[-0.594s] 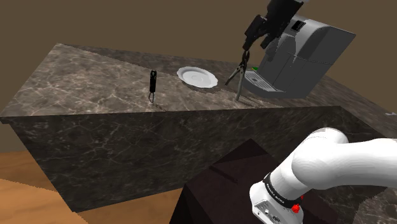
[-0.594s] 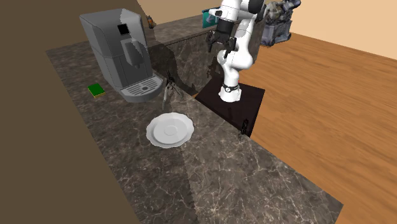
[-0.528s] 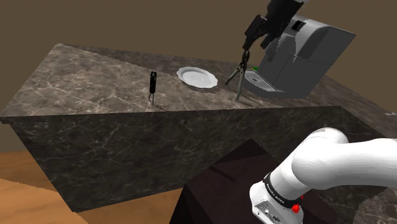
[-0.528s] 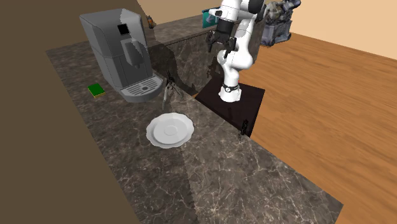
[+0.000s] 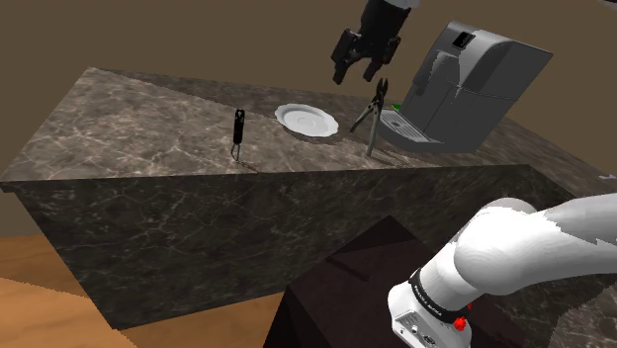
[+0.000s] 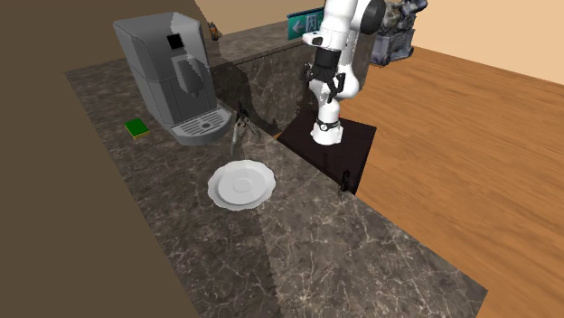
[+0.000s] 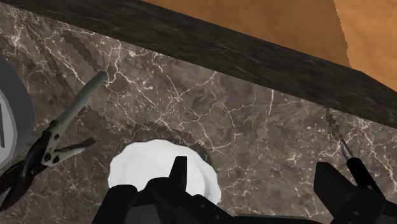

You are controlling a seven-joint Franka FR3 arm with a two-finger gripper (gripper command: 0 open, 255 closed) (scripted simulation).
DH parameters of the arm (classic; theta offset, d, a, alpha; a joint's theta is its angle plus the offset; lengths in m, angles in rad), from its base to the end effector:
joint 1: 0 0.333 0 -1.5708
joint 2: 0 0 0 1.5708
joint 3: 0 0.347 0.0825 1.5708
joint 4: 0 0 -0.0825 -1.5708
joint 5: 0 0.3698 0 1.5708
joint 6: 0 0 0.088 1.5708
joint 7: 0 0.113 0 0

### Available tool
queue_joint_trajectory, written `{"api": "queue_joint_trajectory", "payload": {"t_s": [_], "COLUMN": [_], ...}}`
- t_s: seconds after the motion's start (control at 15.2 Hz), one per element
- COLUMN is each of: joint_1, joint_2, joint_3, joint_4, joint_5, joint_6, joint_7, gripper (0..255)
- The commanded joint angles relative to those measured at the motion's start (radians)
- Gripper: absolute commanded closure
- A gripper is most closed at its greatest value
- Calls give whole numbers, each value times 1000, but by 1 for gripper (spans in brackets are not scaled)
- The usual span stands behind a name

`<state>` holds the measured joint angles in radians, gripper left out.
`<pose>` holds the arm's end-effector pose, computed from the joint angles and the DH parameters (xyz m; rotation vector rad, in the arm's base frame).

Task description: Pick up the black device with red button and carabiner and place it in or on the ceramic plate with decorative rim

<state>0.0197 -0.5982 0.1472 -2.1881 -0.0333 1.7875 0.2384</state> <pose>0.3474 0.0726 0.6455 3.0449 -0.1291 0.3224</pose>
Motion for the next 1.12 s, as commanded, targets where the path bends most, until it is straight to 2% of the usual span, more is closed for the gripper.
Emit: {"api": "queue_joint_trajectory", "payload": {"t_s": [0.0,0.53,1.06], "joint_1": [5,19,57], "joint_2": [62,353,673], "joint_3": [26,119,187], "joint_4": [22,190,434], "joint_5": [12,23,-14], "joint_6": [19,61,55], "joint_7": [33,159,285], "gripper": [0,0,0]}}
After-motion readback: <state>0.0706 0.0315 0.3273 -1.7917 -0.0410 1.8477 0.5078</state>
